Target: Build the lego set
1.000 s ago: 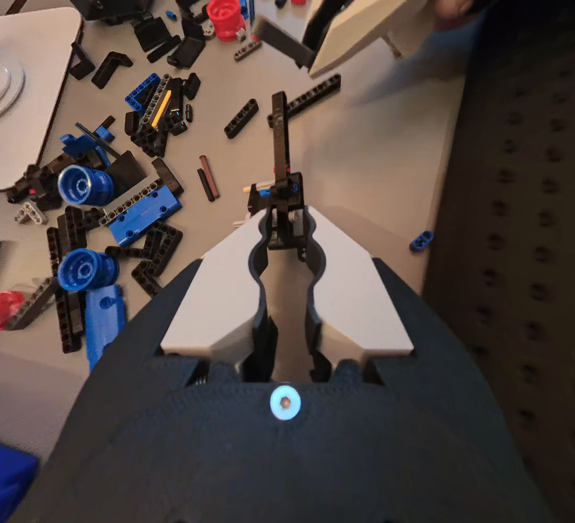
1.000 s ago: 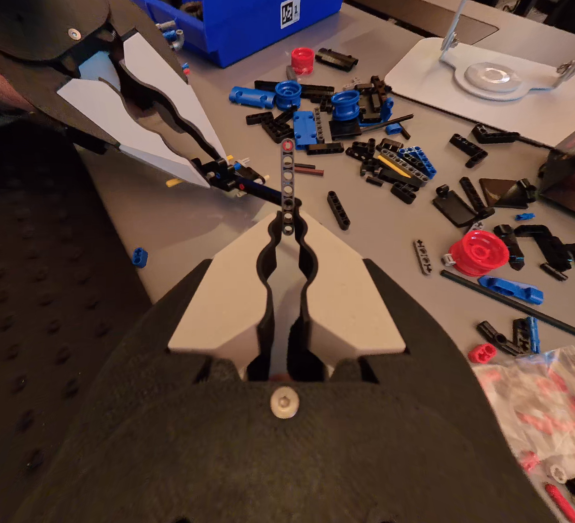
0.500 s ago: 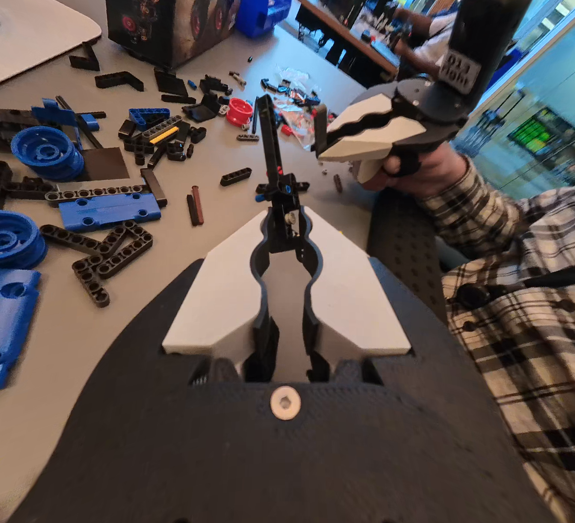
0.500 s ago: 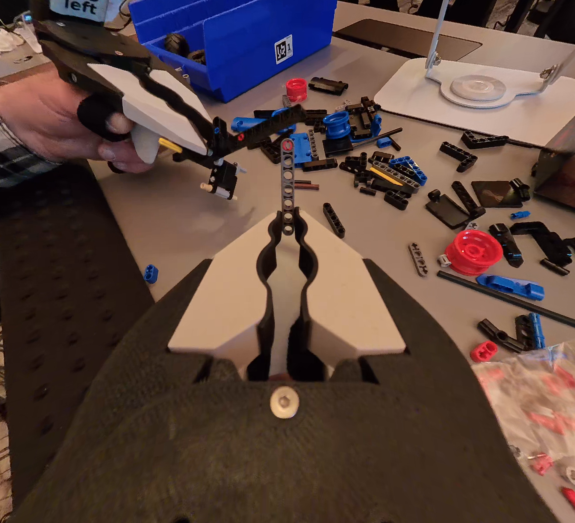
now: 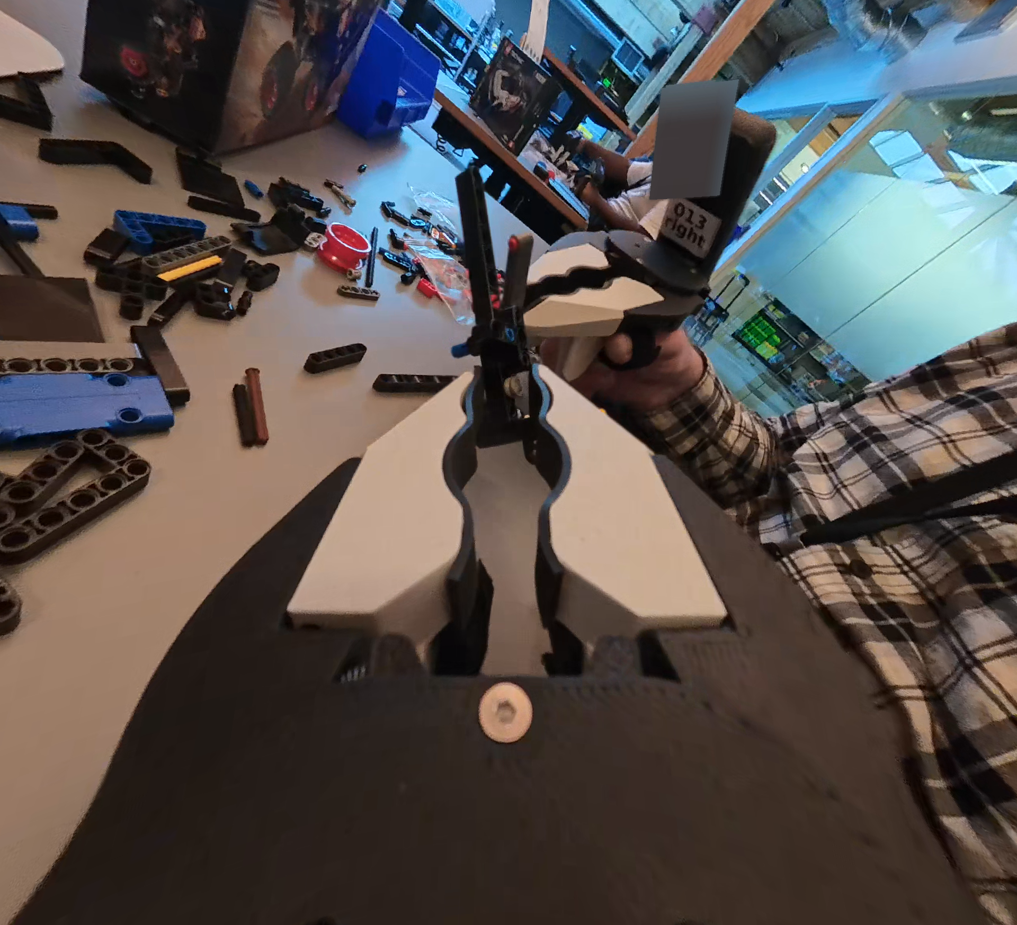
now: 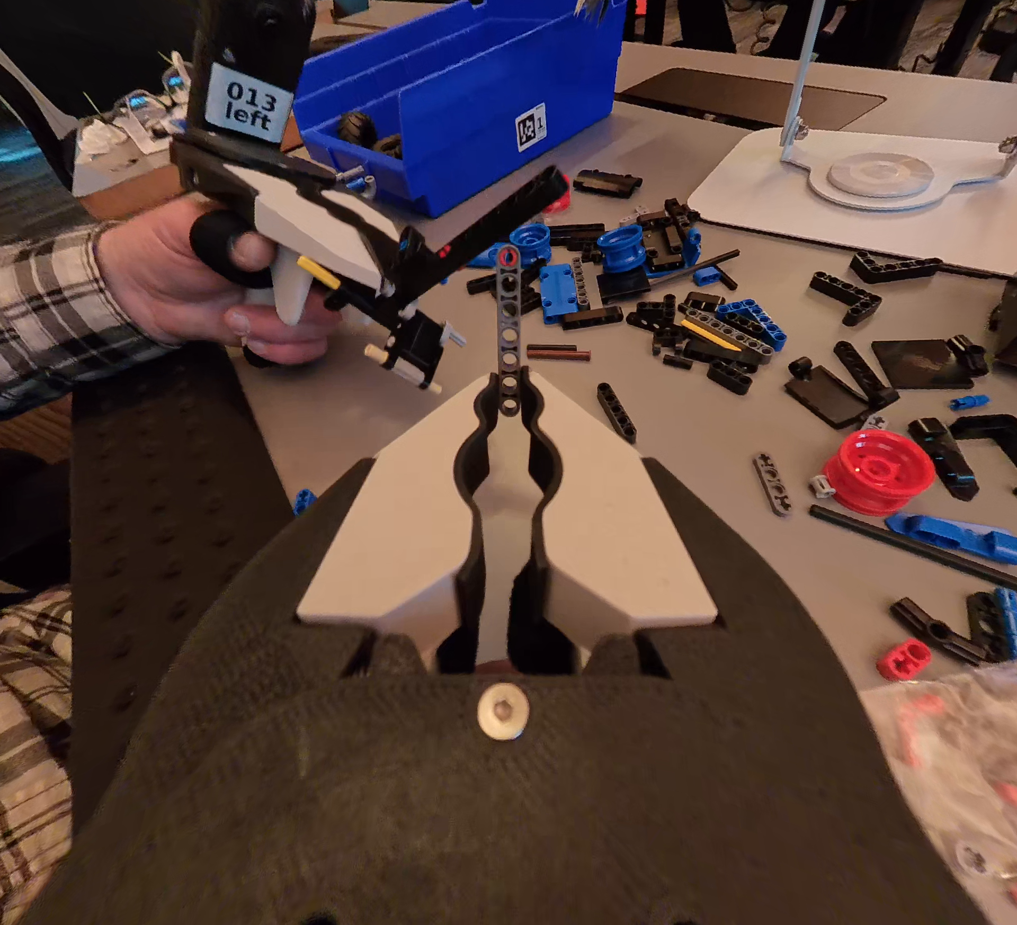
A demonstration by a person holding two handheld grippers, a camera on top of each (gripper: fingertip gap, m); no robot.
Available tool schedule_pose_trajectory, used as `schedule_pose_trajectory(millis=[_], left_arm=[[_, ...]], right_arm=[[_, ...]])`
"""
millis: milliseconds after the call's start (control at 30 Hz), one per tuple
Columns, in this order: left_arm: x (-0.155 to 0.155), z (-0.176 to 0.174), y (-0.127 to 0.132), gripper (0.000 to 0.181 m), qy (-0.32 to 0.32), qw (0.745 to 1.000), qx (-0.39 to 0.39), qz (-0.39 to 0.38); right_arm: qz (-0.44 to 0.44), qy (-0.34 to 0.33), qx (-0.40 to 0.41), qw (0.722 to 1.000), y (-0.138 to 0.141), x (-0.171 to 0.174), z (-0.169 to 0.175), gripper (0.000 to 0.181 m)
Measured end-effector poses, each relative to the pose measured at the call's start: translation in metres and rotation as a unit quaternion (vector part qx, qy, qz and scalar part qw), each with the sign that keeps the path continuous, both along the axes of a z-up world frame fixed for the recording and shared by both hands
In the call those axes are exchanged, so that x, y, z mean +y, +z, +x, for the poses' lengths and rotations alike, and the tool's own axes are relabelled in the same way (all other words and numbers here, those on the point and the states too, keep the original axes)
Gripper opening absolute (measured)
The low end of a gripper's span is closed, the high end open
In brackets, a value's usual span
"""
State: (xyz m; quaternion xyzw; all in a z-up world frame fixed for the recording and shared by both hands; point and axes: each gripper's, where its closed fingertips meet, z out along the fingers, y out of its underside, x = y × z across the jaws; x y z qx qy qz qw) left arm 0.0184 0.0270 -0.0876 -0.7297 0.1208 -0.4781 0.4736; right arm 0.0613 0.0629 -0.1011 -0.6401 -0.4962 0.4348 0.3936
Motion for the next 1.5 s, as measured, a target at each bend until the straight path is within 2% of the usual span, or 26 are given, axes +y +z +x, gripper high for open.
schedule_pose_trajectory(millis=[67,167,300,467,567,767,933,1200,1333,1500], left_arm=[[-0.002,0.004,-0.002,0.014,-0.010,0.999,0.029,0.015],[-0.004,0.011,-0.009,0.014,-0.021,0.991,0.115,0.062],[-0.006,0.018,-0.016,0.014,-0.037,0.963,0.229,0.138],[-0.008,0.022,-0.013,0.015,-0.043,0.939,0.279,0.197],[-0.011,0.027,-0.013,0.015,-0.057,0.944,0.260,0.195],[-0.010,0.030,0.001,0.014,-0.078,0.978,0.129,0.145],[-0.005,0.028,0.014,0.015,-0.078,0.986,0.063,0.133],[0.004,0.030,0.017,0.014,-0.055,0.983,0.085,0.155],[0.009,0.026,0.004,0.011,-0.045,0.980,0.129,0.147],[0.005,0.025,0.003,0.002,-0.056,0.978,0.134,0.146]], right_arm=[[-0.022,0.001,0.010,1.000,0.002,0.001,-0.001,0.006],[-0.056,-0.005,0.028,0.998,0.006,0.007,0.001,0.006],[-0.091,-0.016,0.051,0.994,0.013,0.018,0.007,0.006],[-0.119,0.000,0.058,0.991,0.015,0.019,0.008,0.006],[-0.142,0.027,0.062,0.988,0.015,0.009,0.002,0.006],[-0.149,0.061,0.078,0.984,0.033,-0.006,-0.013,0.006],[-0.143,0.070,0.085,0.984,0.044,-0.012,-0.027,0.006],[-0.132,0.053,0.083,0.986,0.044,-0.014,-0.042,0.006],[-0.129,0.046,0.072,0.988,0.038,-0.011,-0.044,0.006],[-0.113,0.037,0.062,0.991,0.029,-0.006,-0.039,0.005]])
